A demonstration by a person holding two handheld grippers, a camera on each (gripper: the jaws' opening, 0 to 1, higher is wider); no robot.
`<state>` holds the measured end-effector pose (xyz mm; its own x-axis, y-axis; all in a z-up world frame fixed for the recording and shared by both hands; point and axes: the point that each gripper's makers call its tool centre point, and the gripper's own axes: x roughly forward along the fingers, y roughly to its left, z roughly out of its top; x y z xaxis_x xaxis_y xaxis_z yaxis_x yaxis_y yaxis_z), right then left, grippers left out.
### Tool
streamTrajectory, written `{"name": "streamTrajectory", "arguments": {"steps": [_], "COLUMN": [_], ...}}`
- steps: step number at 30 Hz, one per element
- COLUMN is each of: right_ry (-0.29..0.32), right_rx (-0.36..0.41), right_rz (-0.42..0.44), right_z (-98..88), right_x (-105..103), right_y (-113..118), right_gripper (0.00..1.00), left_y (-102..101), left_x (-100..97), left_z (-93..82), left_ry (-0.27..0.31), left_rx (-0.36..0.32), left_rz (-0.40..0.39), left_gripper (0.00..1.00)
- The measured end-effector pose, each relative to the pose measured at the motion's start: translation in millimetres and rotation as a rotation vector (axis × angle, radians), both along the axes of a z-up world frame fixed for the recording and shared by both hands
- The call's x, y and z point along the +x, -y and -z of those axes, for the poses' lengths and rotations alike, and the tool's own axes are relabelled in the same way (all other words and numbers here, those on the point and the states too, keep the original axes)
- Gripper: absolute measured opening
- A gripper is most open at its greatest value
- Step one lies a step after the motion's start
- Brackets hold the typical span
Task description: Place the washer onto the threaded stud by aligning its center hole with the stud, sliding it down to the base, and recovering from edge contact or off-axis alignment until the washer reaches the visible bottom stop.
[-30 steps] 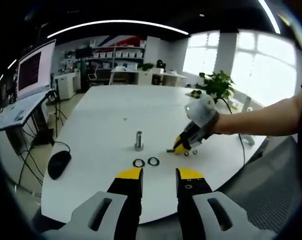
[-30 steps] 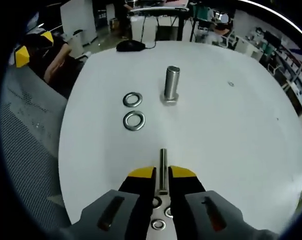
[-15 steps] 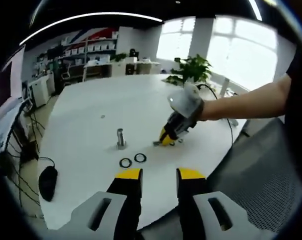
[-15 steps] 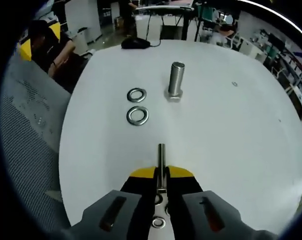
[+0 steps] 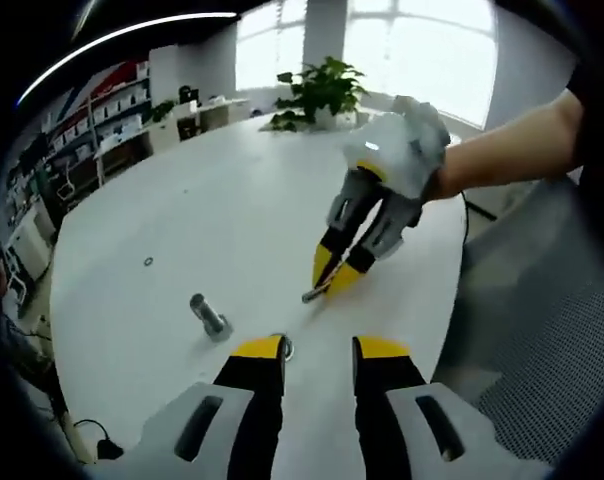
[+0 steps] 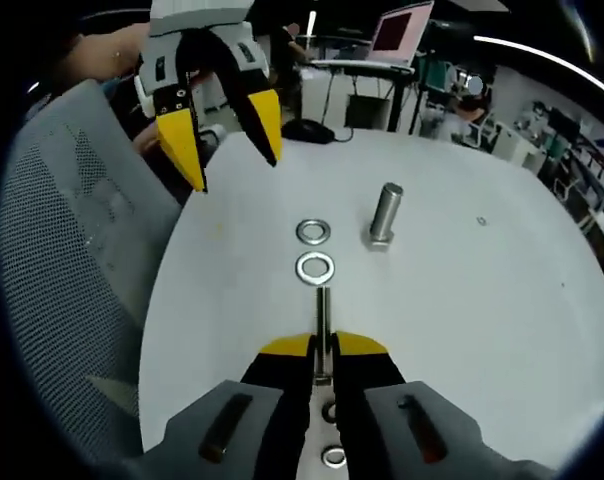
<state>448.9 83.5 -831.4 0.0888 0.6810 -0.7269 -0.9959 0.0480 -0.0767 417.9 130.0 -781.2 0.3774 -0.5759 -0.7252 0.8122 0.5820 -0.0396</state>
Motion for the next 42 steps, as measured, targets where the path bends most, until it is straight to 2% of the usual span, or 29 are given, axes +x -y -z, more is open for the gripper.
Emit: {"name": "streamTrajectory", "arguments": {"steps": [2,6,10,12,15,18,21,25,26,28,34,39,42], "right_ry": [0.008,0.029,0.054,0.064,0.075,0.087,0.090,0.087,0.088,0.082,0.076,0.078,0.033], "right_rx": [0.014,0.009,-0.009,-0.016,-0.026,-0.037,-0.038,-0.035,-0.035,-0.031,-0.028,-0.001,0.046], "right_rz": [-0.023,-0.081,-0.125,-0.143,-0.169,-0.189,-0.195,-0.198,-0.198,-0.195,-0.186,-0.143,-0.096], "right_z": [-4.0,-5.6,-4.5,-3.9,-2.5,-0.7,0.0,0.3,0.5,1.7,7.9,7.0,7.7], "right_x": [-5,-13,-19,-22,-27,-30,-31,-33,-32,-33,-37,-31,-29], "right_y": [-3,-6,-8,-9,-11,-14,-16,-18,-18,-19,-22,-22,-20], "right_gripper": [0.08,0.08,0.08,0.08,0.08,0.08,0.08,0.08,0.08,0.08,0.08,0.08,0.08], "left_y": [3,12,18,20,22,26,30,33,32,32,34,38,39], "left_x": [2.4,7.4,7.8,8.1,4.2,3.7,3.2,2.1,-1.0,-0.3,-3.3,0.7,3.8], "left_z": [6.0,16.7,26.5,32.2,43.9,50.2,52.0,51.3,53.2,53.9,51.0,46.2,47.4], "left_ry": [-0.004,0.007,-0.017,-0.016,-0.045,-0.038,-0.048,-0.065,-0.089,-0.078,-0.126,-0.092,-0.089], "left_rx": [0.017,0.076,0.123,0.168,0.236,0.275,0.278,0.276,0.284,0.299,0.327,0.358,0.352], "left_rz": [0.023,0.129,0.205,0.253,0.316,0.357,0.367,0.373,0.373,0.380,0.363,0.368,0.360], "left_gripper": [0.24,0.21,0.18,0.18,0.19,0.18,0.15,0.04,0.04,0.04,0.04,0.04,0.04]}}
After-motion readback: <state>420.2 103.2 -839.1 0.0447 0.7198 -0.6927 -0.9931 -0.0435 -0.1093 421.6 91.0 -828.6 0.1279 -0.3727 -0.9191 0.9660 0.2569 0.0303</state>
